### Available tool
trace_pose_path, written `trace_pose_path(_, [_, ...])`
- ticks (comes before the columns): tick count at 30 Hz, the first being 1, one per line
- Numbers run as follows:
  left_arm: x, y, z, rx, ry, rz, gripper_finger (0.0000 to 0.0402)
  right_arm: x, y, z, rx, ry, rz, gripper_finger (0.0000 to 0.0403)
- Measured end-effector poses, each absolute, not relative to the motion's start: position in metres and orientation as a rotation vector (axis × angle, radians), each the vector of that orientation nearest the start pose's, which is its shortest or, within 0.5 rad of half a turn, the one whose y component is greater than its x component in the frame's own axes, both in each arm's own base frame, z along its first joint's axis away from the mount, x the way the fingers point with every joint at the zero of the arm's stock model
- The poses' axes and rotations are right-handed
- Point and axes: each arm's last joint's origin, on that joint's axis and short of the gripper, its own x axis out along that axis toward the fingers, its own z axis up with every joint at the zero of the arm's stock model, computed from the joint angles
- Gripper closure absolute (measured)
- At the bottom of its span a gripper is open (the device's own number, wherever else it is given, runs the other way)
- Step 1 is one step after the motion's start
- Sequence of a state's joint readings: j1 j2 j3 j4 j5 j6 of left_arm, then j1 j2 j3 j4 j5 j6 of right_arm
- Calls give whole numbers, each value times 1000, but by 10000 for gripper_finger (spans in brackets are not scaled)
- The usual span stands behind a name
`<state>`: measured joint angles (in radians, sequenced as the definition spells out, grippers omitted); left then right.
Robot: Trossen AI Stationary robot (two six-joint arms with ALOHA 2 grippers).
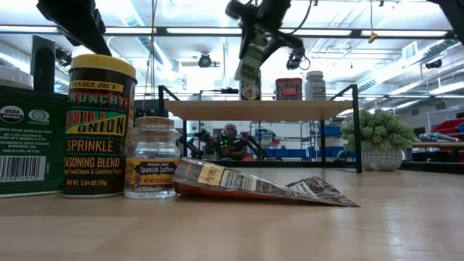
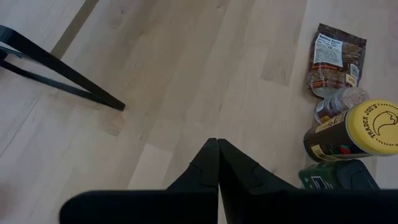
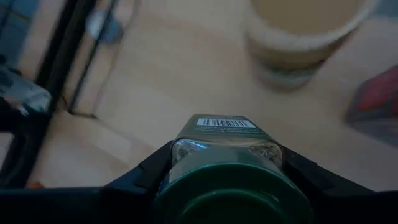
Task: Shelf spices
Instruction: Put the green seasoning bottle on the shelf
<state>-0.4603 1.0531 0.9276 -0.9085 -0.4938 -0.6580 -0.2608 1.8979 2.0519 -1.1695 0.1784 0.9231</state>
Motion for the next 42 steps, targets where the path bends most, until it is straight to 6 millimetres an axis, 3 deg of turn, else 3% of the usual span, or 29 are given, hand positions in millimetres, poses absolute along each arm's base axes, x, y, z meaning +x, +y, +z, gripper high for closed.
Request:
trace_pose_path(4, [174,-71,282,-141,850,324,396,397,-102,349,869,818,-778,206])
trace_pose_path(10, [174,-71,282,-144,849,325,396,411,-105,360,852,804,-767,206])
trace_pose_path(14, [174,-71,282,-141,850,323,396,404,-105,369,841,846,-839,206])
trace_pose_path(19, [174,-71,282,-140,851,323,396,391,-106,362,844,951,-948,206])
trace_pose_path(29, [174,-71,282,-141,849,324,396,393,-114,361,847,901,-987,188])
trace_pose_path(36, [174,-71,282,-141,850,324,396,392,-115,354,838,943,-1007,202])
trace_pose_path(42, [174,-71,282,-144,849,325,396,393,-119,355,833,905,-1016,173])
